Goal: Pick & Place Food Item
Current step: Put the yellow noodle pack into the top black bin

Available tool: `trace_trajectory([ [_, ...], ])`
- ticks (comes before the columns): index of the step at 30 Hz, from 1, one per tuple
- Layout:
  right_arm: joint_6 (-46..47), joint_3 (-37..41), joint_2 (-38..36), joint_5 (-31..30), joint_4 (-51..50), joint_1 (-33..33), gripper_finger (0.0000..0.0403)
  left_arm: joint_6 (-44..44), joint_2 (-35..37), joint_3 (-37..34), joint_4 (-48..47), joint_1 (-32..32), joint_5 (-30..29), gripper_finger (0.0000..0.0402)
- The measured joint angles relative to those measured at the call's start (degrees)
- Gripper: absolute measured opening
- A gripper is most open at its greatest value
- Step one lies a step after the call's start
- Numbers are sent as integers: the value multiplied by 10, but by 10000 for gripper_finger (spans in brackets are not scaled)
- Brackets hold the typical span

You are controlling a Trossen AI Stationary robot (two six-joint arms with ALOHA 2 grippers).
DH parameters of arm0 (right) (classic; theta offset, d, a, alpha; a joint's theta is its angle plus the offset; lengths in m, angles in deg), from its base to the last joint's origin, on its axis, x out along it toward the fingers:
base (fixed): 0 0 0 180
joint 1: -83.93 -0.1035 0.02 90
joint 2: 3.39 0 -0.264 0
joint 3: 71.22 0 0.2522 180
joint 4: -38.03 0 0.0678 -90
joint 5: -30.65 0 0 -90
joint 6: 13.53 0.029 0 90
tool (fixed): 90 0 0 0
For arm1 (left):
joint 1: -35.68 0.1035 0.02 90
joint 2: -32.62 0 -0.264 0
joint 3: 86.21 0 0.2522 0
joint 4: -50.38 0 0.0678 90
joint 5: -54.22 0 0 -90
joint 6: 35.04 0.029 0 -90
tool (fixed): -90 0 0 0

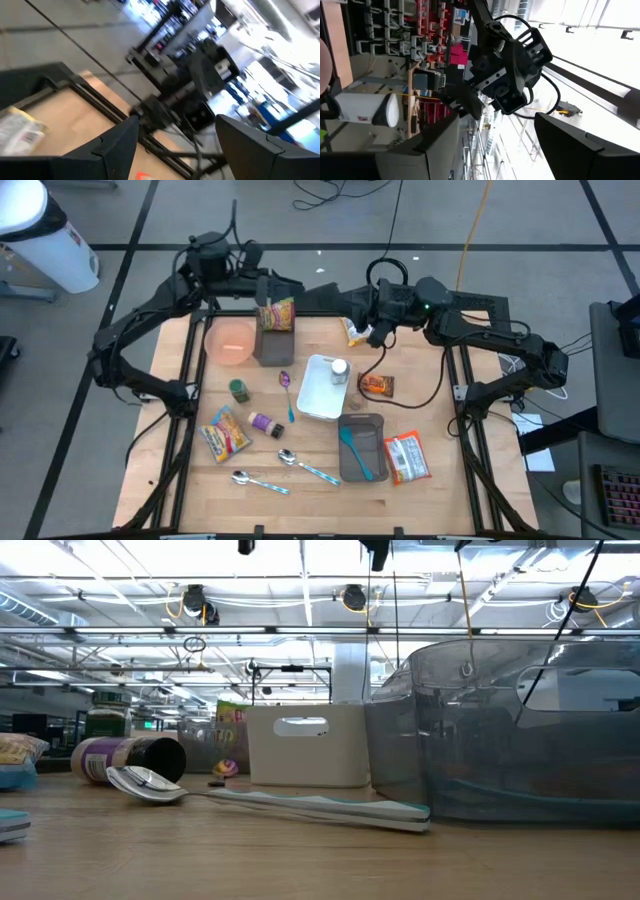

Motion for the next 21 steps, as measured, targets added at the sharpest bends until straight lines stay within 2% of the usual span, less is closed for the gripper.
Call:
trace_trajectory([
  [3,-6,0,0,0,0,0,251,-5,-19,0,2,-6,33,271],
  [9,-4,0,0,1,0,0,251,16,-49,0,8,-23,59,271],
  [21,14,0,0,1,1,0,251,70,-55,0,97,-46,61,271],
])
